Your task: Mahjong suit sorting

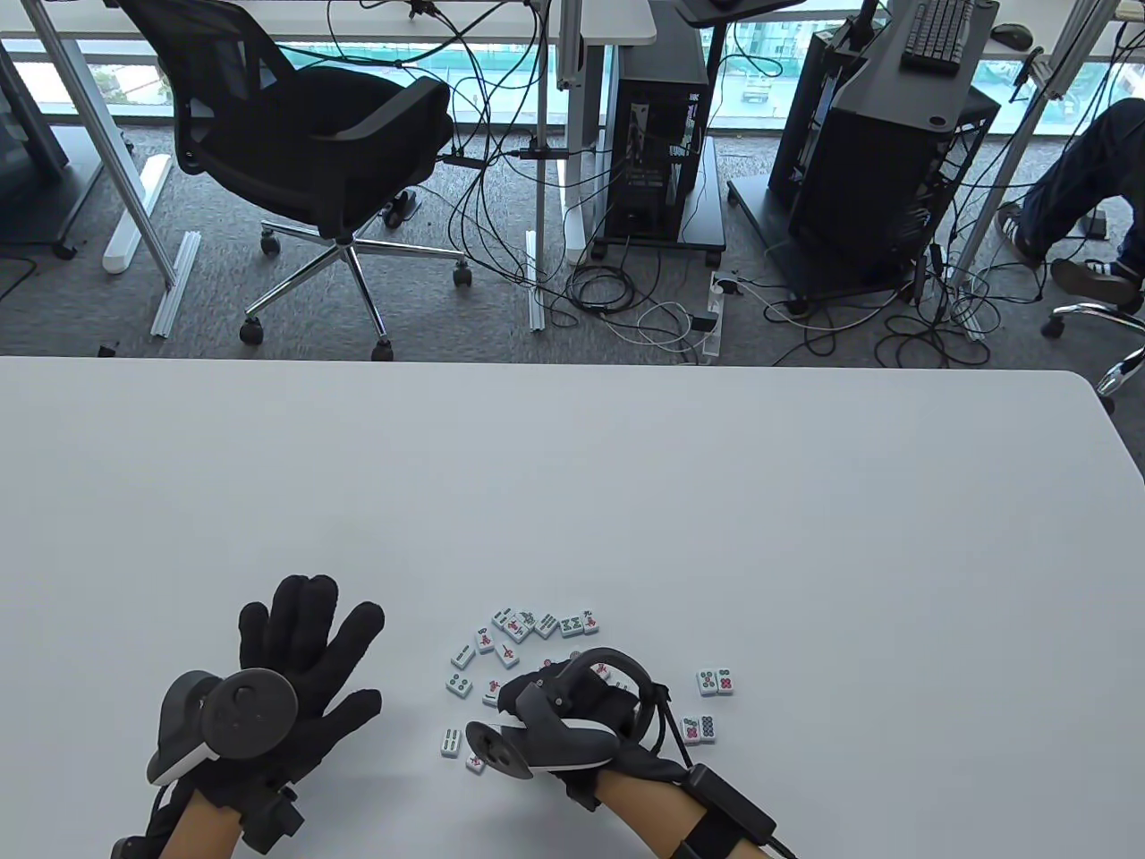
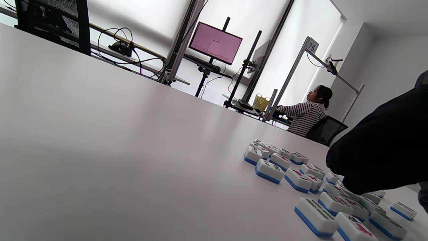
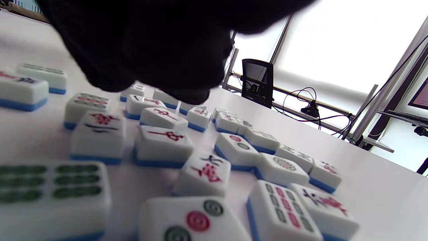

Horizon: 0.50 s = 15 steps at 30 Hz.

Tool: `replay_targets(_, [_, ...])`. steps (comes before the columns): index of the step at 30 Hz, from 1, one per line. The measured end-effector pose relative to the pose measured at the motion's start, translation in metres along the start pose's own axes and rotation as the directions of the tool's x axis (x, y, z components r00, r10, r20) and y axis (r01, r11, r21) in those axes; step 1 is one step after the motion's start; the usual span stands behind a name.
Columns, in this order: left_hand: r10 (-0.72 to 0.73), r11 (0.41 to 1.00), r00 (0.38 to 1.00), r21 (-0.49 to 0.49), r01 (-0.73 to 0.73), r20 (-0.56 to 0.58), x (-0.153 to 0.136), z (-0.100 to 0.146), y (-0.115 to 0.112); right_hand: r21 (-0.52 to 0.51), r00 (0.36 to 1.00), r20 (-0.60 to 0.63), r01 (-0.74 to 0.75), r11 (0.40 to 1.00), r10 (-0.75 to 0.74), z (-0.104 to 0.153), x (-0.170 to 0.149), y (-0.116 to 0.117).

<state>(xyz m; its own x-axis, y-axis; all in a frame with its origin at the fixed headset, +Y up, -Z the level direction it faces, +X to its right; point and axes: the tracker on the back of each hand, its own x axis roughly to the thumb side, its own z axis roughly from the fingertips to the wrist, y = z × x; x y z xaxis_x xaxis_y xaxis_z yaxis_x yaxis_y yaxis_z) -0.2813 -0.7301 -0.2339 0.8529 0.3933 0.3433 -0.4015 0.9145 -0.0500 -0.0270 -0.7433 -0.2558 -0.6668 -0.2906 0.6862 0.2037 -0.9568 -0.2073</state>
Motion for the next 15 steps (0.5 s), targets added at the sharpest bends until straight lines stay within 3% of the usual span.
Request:
replay_targets(10, [0.001,1.000,1.000,0.001,-0.001,0.008,0.001,0.000,-0.001,0.128,0.995,0.098,-0.021,0.992,0.008,0.002,0.017,0.001])
replay_targets(15, [0.000,1.000,1.000,0.002,0.000,0.007,0.001,0.000,0.000,0.083,0.987,0.159,0.020,0.996,-0.033,0.009,0.021,-0.010])
